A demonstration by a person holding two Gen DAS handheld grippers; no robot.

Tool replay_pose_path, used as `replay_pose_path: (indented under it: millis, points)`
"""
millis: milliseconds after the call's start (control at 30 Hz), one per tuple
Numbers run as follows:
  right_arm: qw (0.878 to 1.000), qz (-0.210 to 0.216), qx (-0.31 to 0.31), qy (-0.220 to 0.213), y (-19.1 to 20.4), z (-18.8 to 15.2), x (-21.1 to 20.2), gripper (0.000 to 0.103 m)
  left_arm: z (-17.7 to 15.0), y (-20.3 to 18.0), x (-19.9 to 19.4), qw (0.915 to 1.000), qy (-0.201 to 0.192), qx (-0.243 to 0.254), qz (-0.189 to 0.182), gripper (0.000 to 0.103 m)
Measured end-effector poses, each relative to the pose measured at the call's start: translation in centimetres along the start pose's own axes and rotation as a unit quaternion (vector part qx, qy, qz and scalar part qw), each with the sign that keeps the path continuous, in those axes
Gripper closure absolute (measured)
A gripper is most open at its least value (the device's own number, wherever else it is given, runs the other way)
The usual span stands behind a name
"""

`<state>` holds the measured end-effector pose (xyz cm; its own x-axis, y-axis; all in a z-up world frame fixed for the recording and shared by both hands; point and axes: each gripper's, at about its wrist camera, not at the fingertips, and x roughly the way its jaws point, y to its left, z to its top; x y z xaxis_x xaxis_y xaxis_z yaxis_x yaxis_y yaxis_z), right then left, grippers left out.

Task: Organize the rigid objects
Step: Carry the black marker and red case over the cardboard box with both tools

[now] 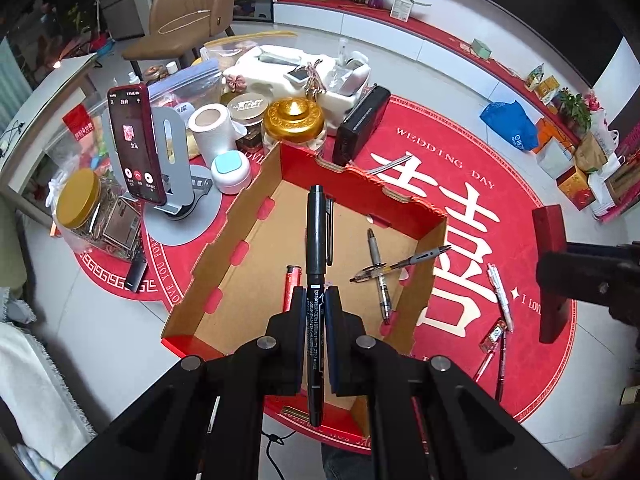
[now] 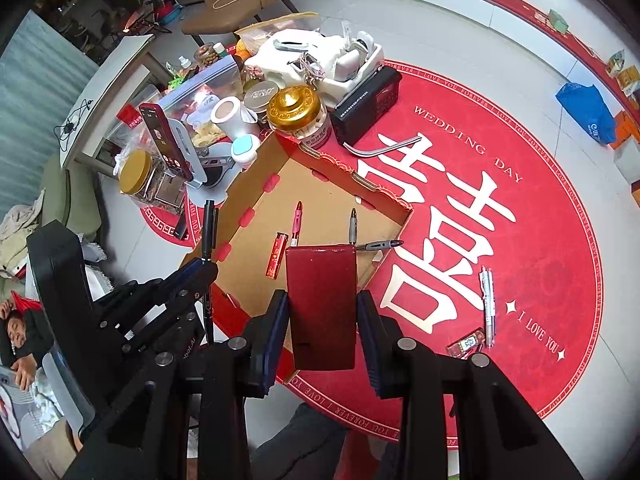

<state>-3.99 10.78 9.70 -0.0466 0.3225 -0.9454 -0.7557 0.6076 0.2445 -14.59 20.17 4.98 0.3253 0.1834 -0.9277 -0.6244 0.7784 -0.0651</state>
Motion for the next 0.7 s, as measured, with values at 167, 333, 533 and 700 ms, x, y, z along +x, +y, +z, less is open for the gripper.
replay_pose_path:
  millis: [167,333,533,700]
  points:
    - [1.000,0.005,0.016,0.013,-0.6,0.0,1.6,0.067,0.0,0.6,1.3,0.9999,0.011,0.001,0.003,0.094]
    - [0.999,0.010,0.026,0.024,-1.0,-0.2,3.4,0.067,-0.2,0.9,2.8,0.9997,0.021,0.005,0.010,0.094]
    - [0.998,0.022,0.038,0.037,-1.1,-0.5,6.0,0.067,-0.3,1.4,4.7,0.9994,0.031,-0.001,0.016,0.094]
    - [0.997,0.032,0.051,0.047,-1.7,-0.8,8.7,0.067,-0.6,1.8,6.7,0.9992,0.036,-0.008,0.018,0.094]
